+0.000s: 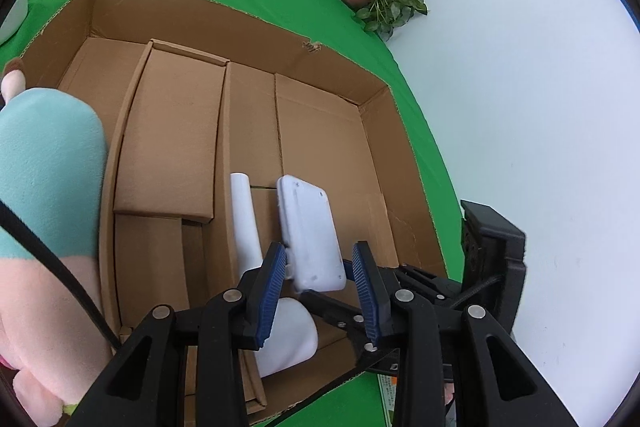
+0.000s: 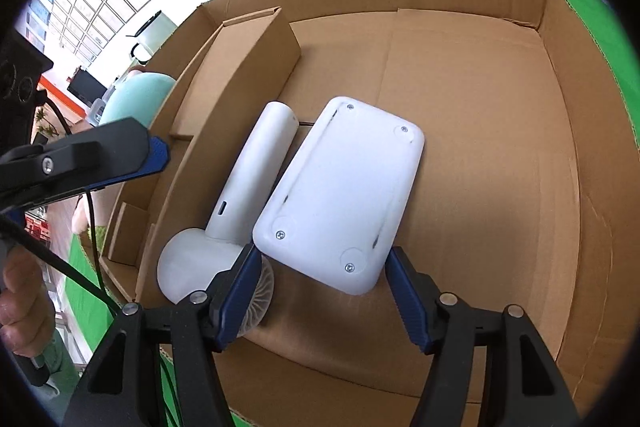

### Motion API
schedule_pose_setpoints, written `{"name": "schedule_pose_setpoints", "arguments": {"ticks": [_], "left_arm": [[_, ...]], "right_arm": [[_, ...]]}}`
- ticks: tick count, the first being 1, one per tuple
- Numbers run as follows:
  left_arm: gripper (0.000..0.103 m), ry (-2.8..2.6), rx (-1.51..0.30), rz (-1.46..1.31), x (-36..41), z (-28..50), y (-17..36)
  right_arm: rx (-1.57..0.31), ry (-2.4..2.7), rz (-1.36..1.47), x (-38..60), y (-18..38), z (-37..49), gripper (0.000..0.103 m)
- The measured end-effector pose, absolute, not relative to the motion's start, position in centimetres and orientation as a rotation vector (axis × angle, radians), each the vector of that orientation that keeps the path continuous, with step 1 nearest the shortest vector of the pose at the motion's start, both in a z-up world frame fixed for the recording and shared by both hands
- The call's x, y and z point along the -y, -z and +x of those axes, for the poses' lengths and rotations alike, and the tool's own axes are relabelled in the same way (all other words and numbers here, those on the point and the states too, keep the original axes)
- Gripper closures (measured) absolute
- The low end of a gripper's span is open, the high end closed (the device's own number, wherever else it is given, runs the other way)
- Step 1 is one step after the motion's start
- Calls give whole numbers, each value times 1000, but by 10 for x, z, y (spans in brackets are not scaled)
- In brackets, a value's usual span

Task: Organize objects
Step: 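Lower the white device beside the hair dryer and open the left tool, then withdraw both tools up and out of the large box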

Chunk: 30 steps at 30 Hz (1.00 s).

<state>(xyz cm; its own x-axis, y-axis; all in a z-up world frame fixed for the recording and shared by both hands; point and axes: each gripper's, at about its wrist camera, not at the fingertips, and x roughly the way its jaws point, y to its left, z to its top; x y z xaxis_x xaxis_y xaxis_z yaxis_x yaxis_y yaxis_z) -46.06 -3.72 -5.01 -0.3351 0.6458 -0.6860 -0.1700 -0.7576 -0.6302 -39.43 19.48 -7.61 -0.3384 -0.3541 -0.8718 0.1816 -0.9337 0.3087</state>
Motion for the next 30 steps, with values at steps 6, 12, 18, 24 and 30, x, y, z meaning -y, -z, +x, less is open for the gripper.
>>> {"name": "schedule_pose_setpoints", "arguments": {"ticks": [6, 12, 18, 24, 30], "left_arm": [[71, -2113, 666, -1380, 51, -463, 56], [71, -2117, 653, -1379, 59, -459, 60], [71, -2120, 642, -1377, 62, -456, 63], [71, -2146, 600, -1371, 61, -451, 63], [71, -2166, 561, -1367, 54, -446, 60]], "right_arm": [[292, 2343, 1503, -207, 63, -392, 38], [265, 2362, 1602, -203, 74, -407, 59], [226, 2368, 1605, -189, 79, -414, 63], [202, 2378, 1600, -185, 81, -418, 63], [197, 2381, 1582, -184, 80, -417, 60]]}}
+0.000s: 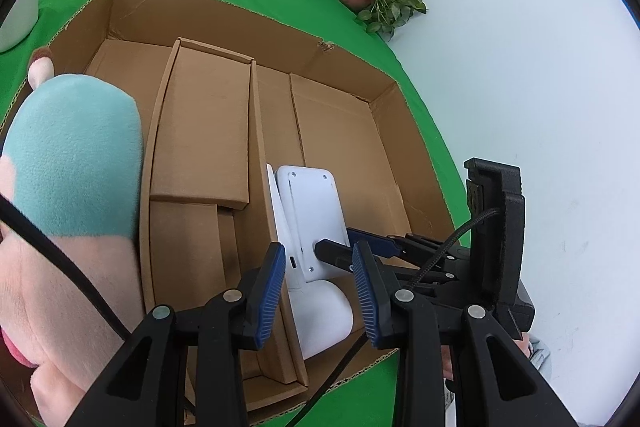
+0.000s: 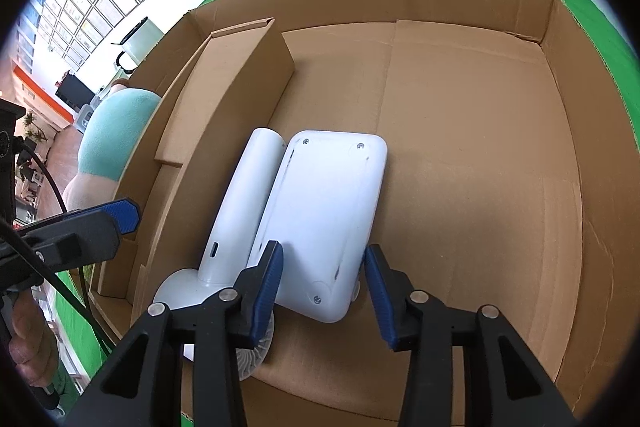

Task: Organize objects
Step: 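Withdraw both tools up and out of the large box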

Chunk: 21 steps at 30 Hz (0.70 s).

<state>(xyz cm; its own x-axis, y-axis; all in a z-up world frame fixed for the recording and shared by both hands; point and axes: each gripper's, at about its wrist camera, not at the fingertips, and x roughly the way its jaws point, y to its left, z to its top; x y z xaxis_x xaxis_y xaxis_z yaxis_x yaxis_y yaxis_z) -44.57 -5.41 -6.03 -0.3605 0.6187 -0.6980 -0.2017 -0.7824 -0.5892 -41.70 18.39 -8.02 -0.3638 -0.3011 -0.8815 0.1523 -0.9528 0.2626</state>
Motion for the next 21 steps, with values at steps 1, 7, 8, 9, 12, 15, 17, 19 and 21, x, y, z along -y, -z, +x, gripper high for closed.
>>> {"name": "schedule_pose_setpoints", "arguments": {"ticks": [1, 7, 8, 9, 12, 15, 17, 19, 21], "left_arm": [[71, -2170, 552, -1366, 53, -444, 59], [71, -2190, 536, -1370, 50, -438, 57], [71, -2193, 534, -1370, 51, -437, 57], [71, -2193, 536, -1371, 51, -436, 57], [71, -2200, 539, -1374, 53, -435, 59], [71, -2203, 546, -1373, 54, -432, 60], [71, -2206, 549, -1375, 55, -430, 60], [71, -2210, 549, -1375, 57, -427, 60], [71, -2218, 539, -1374, 58, -424, 58]], "right_arm": [[199, 2382, 1581, -184, 80, -416, 60], [183, 2401, 1533, -179, 68, -398, 52], [164, 2401, 1523, -176, 64, -393, 50], [146, 2398, 1515, -173, 61, -388, 50], [147, 2353, 1520, -167, 56, -377, 50], [124, 2279, 1528, -153, 56, -368, 50], [145, 2228, 1540, -146, 61, -365, 50], [181, 2204, 1548, -144, 65, -366, 50], [216, 2203, 1532, -144, 65, -366, 50]]}}
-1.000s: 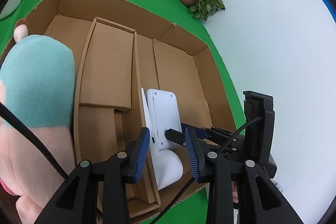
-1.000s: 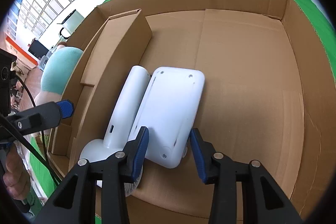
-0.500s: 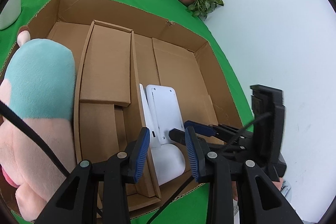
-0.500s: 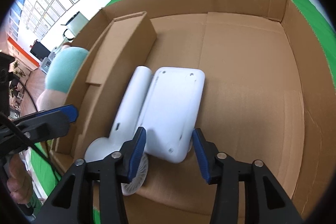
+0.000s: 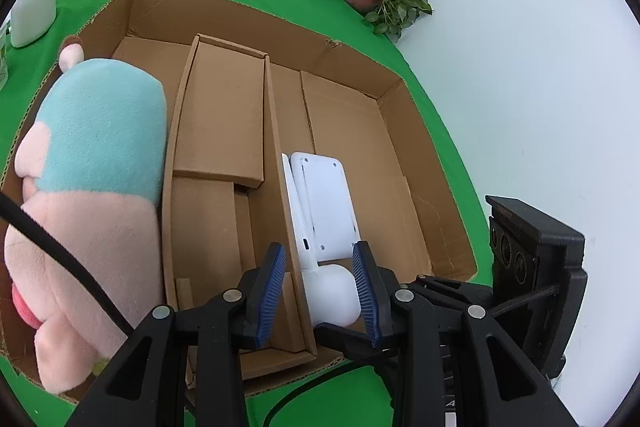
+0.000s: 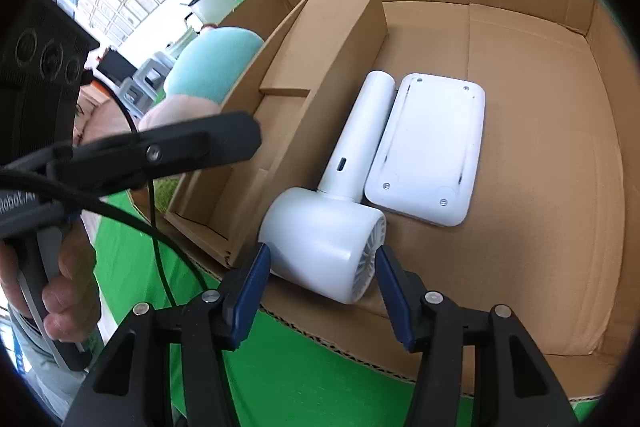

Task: Organize objects
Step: 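Withdraw both tools up and out of the large box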

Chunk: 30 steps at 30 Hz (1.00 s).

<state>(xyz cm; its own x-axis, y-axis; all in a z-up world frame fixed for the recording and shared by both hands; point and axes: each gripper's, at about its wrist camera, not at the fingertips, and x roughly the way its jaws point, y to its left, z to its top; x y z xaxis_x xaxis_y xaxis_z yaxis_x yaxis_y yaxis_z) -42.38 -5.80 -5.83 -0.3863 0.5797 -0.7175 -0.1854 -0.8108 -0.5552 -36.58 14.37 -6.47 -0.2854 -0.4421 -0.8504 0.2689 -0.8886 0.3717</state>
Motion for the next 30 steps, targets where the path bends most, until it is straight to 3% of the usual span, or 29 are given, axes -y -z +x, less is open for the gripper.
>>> {"name": "schedule_pose_setpoints", "arguments": {"ticks": [8, 10, 13, 14, 16, 19, 25, 26, 27, 28, 29, 30], "left_arm": [[71, -2278, 510, -1353, 59, -414, 52], [62, -2338, 489, -1325, 59, -409, 48], [61, -2477, 410, -1214, 56, -393, 33], [58, -2529, 374, -1171, 54, -386, 27], [30, -2655, 301, -1055, 47, -366, 15], [1, -2846, 158, -918, 34, -338, 3], [1, -2982, -17, -788, 12, -302, 0], [1, -2990, -24, -780, 9, -298, 1], [1, -2995, -28, -773, 7, -295, 2], [1, -2994, -27, -771, 8, -291, 4], [1, -2987, -22, -775, 7, -290, 5], [2, -2981, -16, -784, 6, -285, 7]], "right_arm": [[267, 2223, 1474, -144, 56, -354, 46], [207, 2312, 1435, -144, 47, -345, 40], [3, 2523, 1336, -140, 31, -326, 27], [-72, 2599, 1288, -138, 26, -319, 27], [-151, 2713, 1172, -138, 16, -299, 27], [-140, 2794, 1057, -142, 8, -276, 25], [-59, 2941, 942, -163, 11, -255, 26], [-38, 2949, 919, -169, 11, -253, 34], [-23, 2955, 898, -174, 11, -251, 54], [-17, 2959, 899, -177, 12, -249, 64], [-15, 2968, 913, -178, 13, -246, 72], [-10, 2975, 923, -179, 14, -246, 72]]}}
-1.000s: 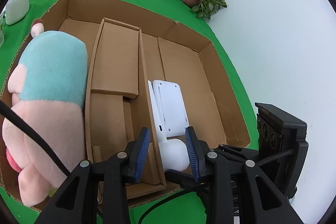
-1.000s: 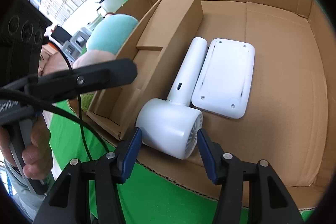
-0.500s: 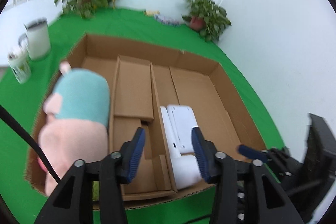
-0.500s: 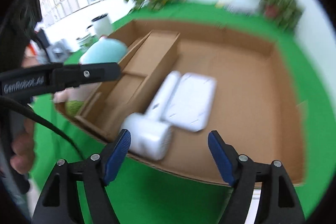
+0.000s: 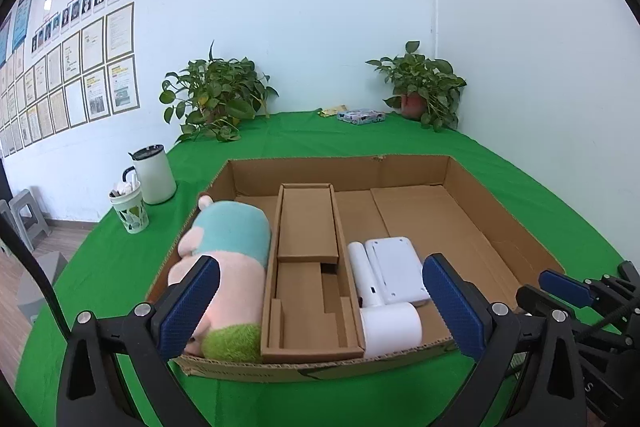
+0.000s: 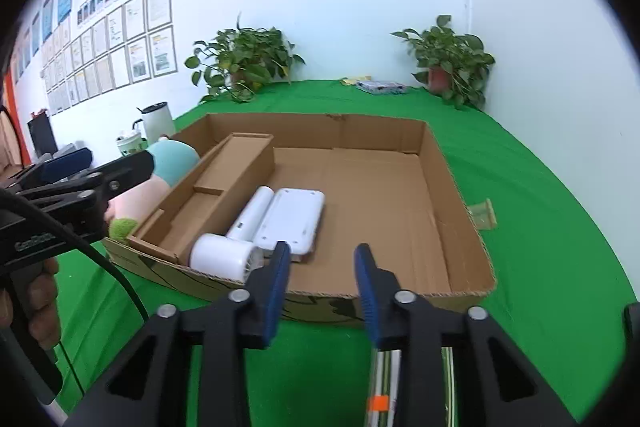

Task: Organize objects
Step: 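Withdraw both tools up and out of the large box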

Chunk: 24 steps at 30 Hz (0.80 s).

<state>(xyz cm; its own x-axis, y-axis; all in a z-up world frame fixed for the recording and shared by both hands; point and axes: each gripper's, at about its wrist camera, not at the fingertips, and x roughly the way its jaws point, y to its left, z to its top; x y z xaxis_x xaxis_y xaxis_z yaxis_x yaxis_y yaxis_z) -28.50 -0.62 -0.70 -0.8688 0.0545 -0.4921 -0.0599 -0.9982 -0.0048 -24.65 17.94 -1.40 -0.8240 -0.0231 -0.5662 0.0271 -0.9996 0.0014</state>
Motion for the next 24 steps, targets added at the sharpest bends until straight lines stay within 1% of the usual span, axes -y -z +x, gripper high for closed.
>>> {"name": "schedule_pose_setpoints", "arguments": {"ticks": [2, 3, 4, 5, 6, 7, 8, 9, 10, 11, 13, 17, 24], "left_arm": [[13, -2967, -5, -808, 4, -281, 11], [29, -2953, -5, -811, 3, -280, 12], [50, -2934, -10, -822, 0, -280, 16], [59, -2922, -18, -845, -1, -280, 18], [67, -2908, -22, -872, -2, -282, 21], [67, -2893, -17, -892, -2, -284, 23], [64, -2890, -13, -897, -2, -284, 25], [50, -2889, -19, -904, -4, -283, 26], [14, -2887, -29, -917, -4, -285, 27], [0, -2885, -27, -920, -5, -285, 28], [1, -2886, -7, -881, -4, -281, 28], [1, -2903, -61, -900, -6, -282, 32], [1, -2881, -74, -901, -8, -276, 30]], "right_arm": [[22, 2959, 944, -184, 16, -245, 70], [34, 2955, 956, -186, 17, -244, 56], [39, 2955, 973, -187, 19, -244, 43], [56, 2944, 988, -188, 20, -245, 20], [81, 2932, 989, -190, 20, -244, 18], [97, 2923, 993, -191, 20, -243, 18], [105, 2914, 998, -192, 21, -242, 18], [107, 2908, 1002, -192, 21, -242, 18], [103, 2905, 1002, -193, 22, -241, 18], [99, 2905, 998, -193, 22, -239, 18], [104, 2895, 992, -193, 22, -237, 18], [135, 2877, 972, -195, 22, -230, 18], [136, 2871, 933, -195, 22, -220, 18]]}}
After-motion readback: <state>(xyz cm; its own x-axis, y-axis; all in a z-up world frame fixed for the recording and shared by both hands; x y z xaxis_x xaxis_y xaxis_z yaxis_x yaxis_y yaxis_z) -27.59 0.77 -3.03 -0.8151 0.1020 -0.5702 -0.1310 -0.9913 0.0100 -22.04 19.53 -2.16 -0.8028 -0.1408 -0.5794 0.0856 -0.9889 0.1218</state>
